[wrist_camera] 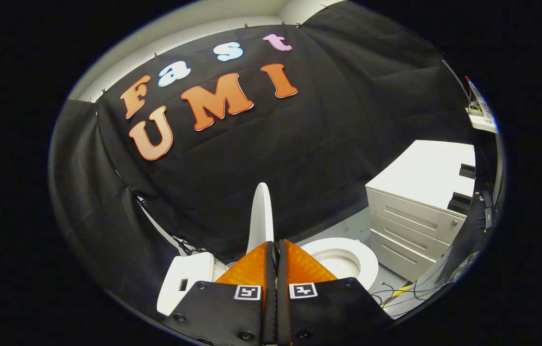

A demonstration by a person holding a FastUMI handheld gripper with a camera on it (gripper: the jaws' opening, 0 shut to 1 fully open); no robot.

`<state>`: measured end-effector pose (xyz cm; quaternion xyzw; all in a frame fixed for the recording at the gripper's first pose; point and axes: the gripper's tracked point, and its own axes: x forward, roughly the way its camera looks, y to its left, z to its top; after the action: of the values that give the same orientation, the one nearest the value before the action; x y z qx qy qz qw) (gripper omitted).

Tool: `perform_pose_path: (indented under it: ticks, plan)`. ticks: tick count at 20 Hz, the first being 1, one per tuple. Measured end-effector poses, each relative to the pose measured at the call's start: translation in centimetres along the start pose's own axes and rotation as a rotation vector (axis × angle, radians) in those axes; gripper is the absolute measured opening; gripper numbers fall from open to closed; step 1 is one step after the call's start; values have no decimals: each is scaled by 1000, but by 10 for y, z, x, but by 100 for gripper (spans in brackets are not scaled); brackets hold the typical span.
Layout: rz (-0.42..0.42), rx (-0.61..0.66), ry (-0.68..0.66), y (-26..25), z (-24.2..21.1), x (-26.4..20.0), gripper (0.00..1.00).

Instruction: Open the toilet lid.

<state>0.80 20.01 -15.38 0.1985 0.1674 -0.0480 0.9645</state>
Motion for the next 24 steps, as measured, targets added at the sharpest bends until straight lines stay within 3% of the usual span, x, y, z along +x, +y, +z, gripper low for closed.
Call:
perform_pose_path:
  ticks: [24]
  plan:
    - [174,-257,-26,171,-29,-52,8]
